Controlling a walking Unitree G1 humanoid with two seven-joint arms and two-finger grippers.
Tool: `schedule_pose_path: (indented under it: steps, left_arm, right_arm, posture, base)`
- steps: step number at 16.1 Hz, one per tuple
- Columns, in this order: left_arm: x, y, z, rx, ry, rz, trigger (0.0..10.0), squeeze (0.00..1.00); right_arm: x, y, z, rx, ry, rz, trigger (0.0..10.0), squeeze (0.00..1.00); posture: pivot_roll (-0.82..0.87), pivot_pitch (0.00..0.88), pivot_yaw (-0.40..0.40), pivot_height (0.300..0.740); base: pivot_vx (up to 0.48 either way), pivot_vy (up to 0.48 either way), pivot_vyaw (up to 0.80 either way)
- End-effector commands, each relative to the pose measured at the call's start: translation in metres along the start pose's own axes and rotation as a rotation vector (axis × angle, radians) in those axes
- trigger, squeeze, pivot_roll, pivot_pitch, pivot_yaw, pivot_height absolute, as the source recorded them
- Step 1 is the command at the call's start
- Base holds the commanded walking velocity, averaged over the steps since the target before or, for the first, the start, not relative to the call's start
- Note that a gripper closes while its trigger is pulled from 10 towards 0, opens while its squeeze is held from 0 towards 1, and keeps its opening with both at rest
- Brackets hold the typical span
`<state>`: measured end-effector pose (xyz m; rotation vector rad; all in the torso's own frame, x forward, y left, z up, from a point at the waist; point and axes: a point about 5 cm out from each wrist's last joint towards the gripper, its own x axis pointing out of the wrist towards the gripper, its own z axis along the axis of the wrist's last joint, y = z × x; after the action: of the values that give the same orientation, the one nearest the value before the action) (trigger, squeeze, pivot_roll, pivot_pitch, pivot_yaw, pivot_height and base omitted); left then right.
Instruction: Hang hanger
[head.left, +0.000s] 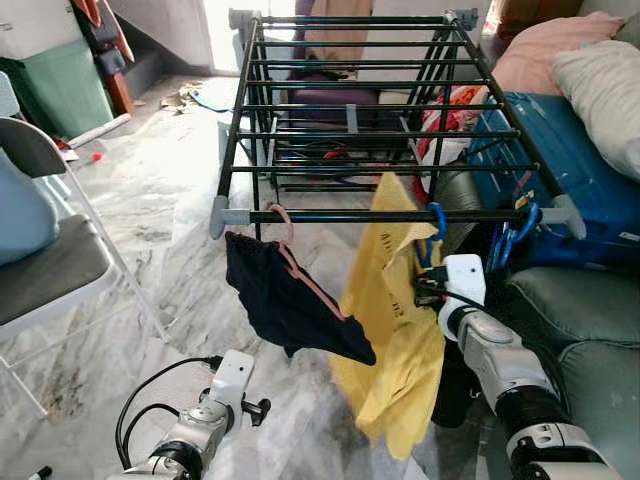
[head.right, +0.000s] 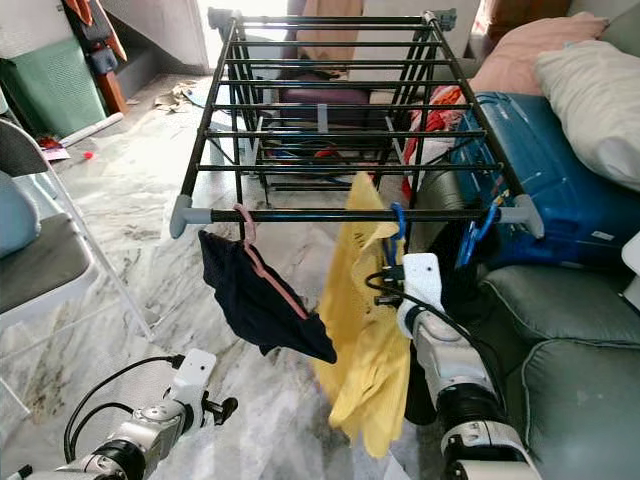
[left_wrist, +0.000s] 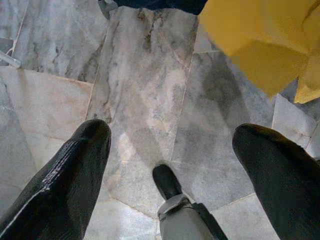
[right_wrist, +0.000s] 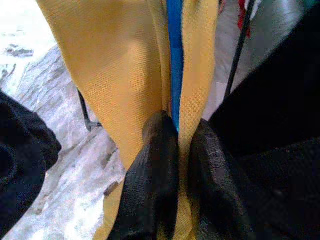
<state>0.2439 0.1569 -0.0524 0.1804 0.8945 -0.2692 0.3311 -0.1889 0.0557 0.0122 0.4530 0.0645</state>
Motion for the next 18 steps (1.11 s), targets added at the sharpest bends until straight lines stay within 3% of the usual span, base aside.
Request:
schedule_pose_path:
  steps: [1, 6, 8, 14, 18]
  left_arm:
    - [0.000, 0.001, -0.002, 0.011, 0.011, 0.004, 10.0, 0.00]
    - [0.000, 0.000, -0.002, 0.009, 0.012, 0.005, 10.0, 0.00]
    - [0.000, 0.000, -0.002, 0.009, 0.012, 0.006, 10.0, 0.00]
    - [0.000, -0.001, -0.002, 0.026, 0.013, 0.007, 10.0, 0.00]
    - [0.000, -0.002, 0.000, 0.034, 0.011, 0.009, 10.0, 0.00]
  right_arm:
    - [-0.002, -0.013, -0.008, 0.040, 0.037, -0.061, 10.0, 1.00]
    - [-0.007, -0.017, -0.014, 0.039, -0.014, -0.076, 10.0, 1.00]
    - [-0.014, -0.020, -0.023, -0.014, -0.051, -0.095, 10.0, 1.00]
    - [-0.046, -0.018, -0.073, -0.026, -0.115, -0.155, 10.0, 1.00]
    - [-0.056, -0.012, -0.093, -0.041, -0.105, -0.177, 10.0, 1.00]
  posture:
    - [-0.06, 0.000, -0.021, 0.740]
    - [-0.06, 0.000, -0.025, 0.740]
    - [-0.06, 0.000, -0.025, 0.740]
    - [-0.07, 0.000, -0.019, 0.740]
    - [-0.08, 0.000, -0.014, 0.740]
  base:
    - [0.000, 0.000, 0.00]
    - [0.000, 0.000, 0.00]
    - [0.000, 0.000, 0.00]
    - [0.000, 0.000, 0.00]
    - [0.000, 0.000, 0.00]
